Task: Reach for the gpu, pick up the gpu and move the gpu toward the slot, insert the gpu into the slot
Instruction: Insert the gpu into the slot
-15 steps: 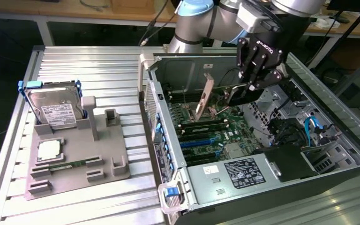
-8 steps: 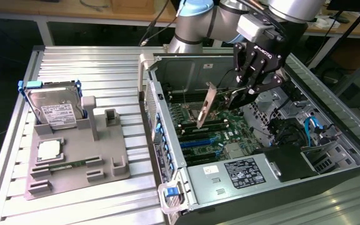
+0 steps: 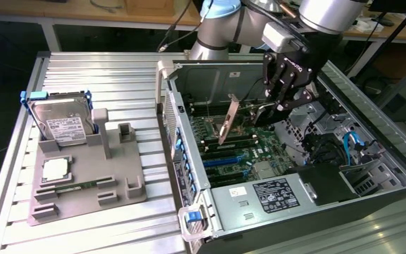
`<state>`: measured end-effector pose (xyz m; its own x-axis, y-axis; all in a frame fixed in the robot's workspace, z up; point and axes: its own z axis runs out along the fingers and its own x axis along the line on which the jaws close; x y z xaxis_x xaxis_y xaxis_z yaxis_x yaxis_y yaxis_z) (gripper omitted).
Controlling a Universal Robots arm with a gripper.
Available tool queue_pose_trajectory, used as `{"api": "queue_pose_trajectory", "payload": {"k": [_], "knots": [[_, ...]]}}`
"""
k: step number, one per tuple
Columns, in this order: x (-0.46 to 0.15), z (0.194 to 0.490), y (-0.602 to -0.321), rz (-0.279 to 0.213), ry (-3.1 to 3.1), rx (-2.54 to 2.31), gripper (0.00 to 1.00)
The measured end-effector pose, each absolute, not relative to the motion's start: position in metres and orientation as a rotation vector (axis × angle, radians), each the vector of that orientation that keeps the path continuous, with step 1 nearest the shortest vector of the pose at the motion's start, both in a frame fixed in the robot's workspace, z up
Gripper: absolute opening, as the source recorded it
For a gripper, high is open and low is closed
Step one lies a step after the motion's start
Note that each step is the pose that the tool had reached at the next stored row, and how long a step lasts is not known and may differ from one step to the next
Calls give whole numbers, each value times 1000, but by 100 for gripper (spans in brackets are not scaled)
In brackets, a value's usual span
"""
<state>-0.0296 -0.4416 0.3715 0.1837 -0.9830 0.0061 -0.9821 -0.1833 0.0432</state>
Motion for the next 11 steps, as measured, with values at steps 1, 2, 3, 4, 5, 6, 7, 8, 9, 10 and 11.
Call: {"api": "queue_pose_trajectory", "payload": {"k": [1, 2, 3, 4, 5, 6, 7, 8, 9, 10, 11], "knots": [[-29, 369, -442, -36, -2013, 2363, 27], [-29, 368, -442, -37, -2028, 2351, 27], [-29, 366, -442, -37, -2046, 2335, 27], [-29, 365, -442, -37, -2060, 2323, 27], [-29, 363, -442, -38, -2076, 2309, 27], [-29, 361, -442, -38, -2087, 2300, 27], [-29, 359, -442, -38, -2093, 2293, 27], [-31, 347, -442, -38, -2115, 2274, 27], [-32, 334, -442, -36, -2121, 2266, 27], [-34, 326, -442, -34, -2121, 2266, 27], [-35, 316, -442, -34, -2126, 2262, 27]]}}
